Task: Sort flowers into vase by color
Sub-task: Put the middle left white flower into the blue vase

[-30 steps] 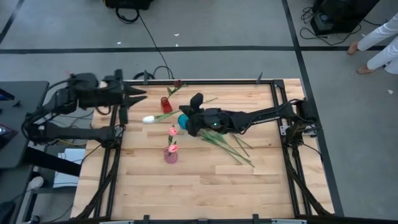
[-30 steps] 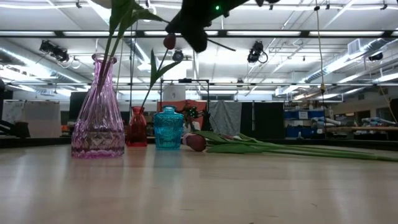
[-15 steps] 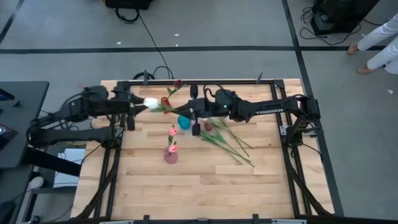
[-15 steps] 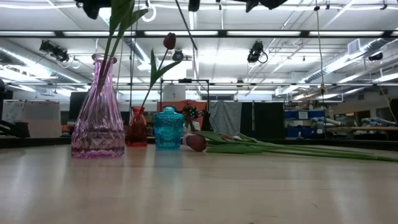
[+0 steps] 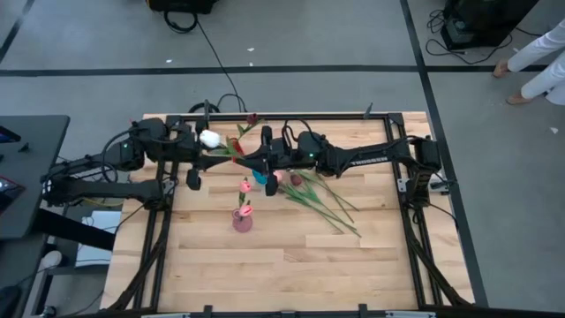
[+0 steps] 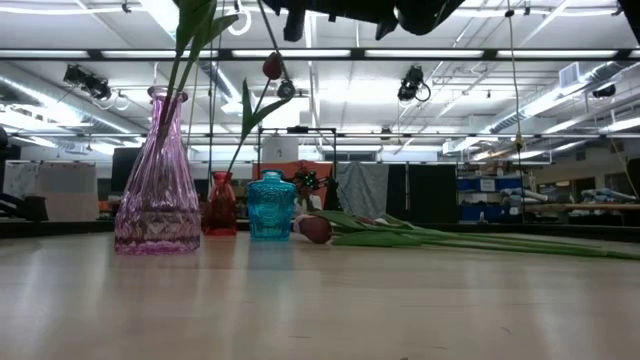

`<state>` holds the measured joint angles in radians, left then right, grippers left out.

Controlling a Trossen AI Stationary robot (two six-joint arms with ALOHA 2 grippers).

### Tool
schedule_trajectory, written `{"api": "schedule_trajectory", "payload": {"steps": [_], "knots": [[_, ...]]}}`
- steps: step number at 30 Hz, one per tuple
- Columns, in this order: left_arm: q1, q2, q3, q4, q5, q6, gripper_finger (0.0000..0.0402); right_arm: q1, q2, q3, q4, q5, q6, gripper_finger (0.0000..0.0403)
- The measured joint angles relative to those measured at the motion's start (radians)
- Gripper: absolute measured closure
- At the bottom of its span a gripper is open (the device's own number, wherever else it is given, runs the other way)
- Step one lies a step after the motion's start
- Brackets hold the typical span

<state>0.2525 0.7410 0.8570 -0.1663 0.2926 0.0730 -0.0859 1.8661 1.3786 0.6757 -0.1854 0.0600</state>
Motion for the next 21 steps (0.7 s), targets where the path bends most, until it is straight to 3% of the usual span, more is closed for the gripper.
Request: {"api": "schedule_trajectory", "payload": {"steps": [9,17,21], "knots": [[0.000,0.037,0.000,-0.071,0.008,0.037,0.0316,-0.001,-0.002,0.006,0.089,0.000,-0.019,0.0388],[0.001,0.149,0.000,0.128,-0.015,0.056,0.0316,-0.018,-0.002,0.026,0.103,0.000,-0.016,0.0388],[0.001,0.185,0.000,0.150,-0.009,0.057,0.0316,-0.016,-0.002,0.028,0.101,-0.001,-0.015,0.0388]]}}
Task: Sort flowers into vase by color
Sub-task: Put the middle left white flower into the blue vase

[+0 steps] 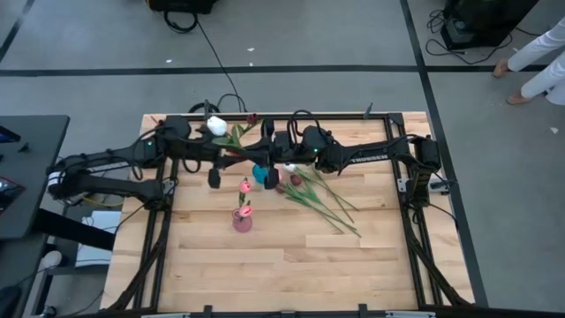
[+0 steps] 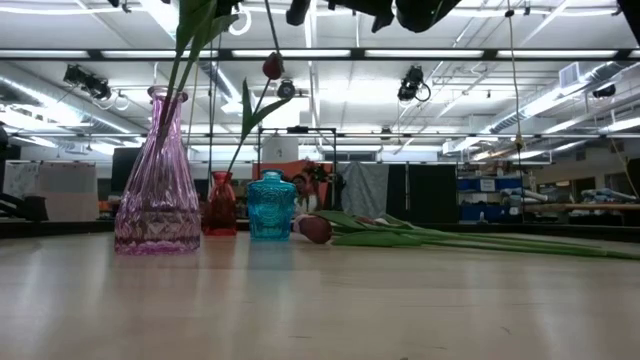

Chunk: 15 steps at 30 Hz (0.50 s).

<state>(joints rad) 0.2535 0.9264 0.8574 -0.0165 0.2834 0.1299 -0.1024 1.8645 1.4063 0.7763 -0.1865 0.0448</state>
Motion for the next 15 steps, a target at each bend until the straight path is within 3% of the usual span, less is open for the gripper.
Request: {"api": "schedule_trajectory", "payload": {"steps": [15], "knots": [[0.001,0.009,0.000,0.035,0.001,0.042,0.0318,-0.013,0.000,0.001,-0.005,0.001,-0.039,0.0388]]}}
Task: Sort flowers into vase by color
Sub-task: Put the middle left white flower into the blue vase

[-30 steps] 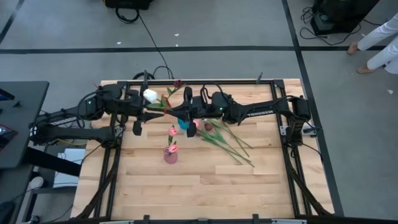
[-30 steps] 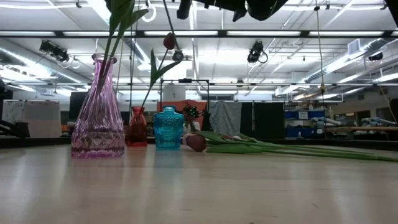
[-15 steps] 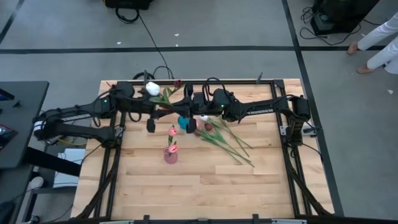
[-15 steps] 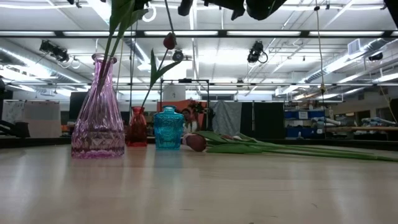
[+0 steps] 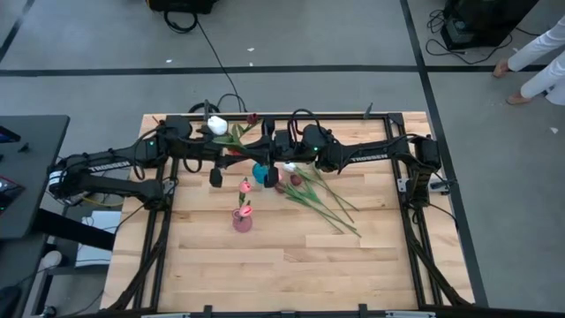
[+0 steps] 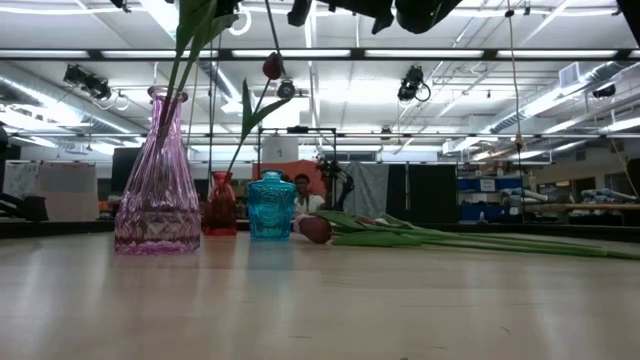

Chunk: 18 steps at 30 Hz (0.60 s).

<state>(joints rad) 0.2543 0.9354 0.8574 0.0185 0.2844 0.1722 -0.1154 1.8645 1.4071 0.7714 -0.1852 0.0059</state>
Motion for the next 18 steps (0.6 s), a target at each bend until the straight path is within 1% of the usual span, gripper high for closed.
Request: {"api": "schedule_trajectory", "payload": {"steps": [2,6,7,11,14,18], "knots": [[0.000,0.005,0.000,0.000,0.000,0.000,0.0329,0.000,0.000,0.000,-0.001,0.000,-0.007,0.0388],[0.000,0.010,0.000,0.011,0.000,-0.027,0.0385,0.000,0.000,0.000,0.004,0.012,-0.008,0.0386],[0.000,0.013,0.000,0.020,0.000,-0.037,0.0391,0.000,-0.001,0.000,0.003,0.016,-0.008,0.0385],[0.000,0.013,0.000,0.000,0.001,-0.075,0.0395,0.005,-0.004,0.001,-0.033,0.011,0.015,0.0371],[0.000,-0.003,0.000,-0.030,0.002,-0.090,0.0397,0.005,-0.030,0.000,-0.096,0.007,0.014,0.0353],[0.002,-0.040,0.000,-0.078,-0.002,-0.078,0.0399,0.005,-0.066,0.002,-0.210,0.035,0.023,0.0328]]}}
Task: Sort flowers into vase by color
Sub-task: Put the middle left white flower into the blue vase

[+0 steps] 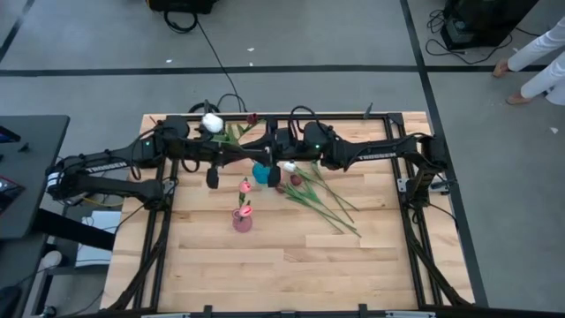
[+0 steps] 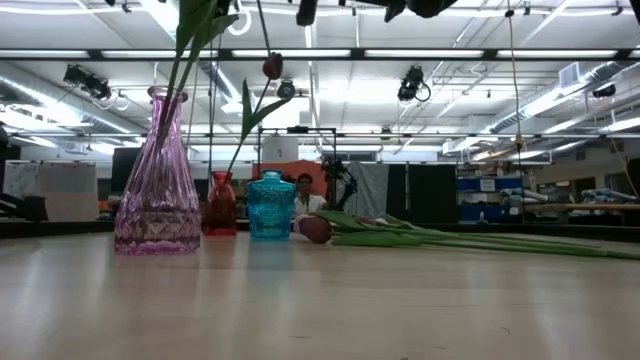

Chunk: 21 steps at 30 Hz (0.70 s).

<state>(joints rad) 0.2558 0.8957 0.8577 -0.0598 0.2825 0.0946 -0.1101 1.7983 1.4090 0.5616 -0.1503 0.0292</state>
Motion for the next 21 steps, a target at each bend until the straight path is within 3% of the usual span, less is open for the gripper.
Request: {"api": "schedule_trajectory", "payload": {"steps": [10,21], "knots": [[0.034,0.001,0.000,-0.145,-0.031,-0.001,0.0401,0.008,-0.011,0.075,-0.309,0.132,-0.038,0.0304],[0.046,0.007,0.000,-0.163,-0.031,-0.018,0.0401,0.014,-0.011,0.123,-0.307,0.124,-0.048,0.0288]]}}
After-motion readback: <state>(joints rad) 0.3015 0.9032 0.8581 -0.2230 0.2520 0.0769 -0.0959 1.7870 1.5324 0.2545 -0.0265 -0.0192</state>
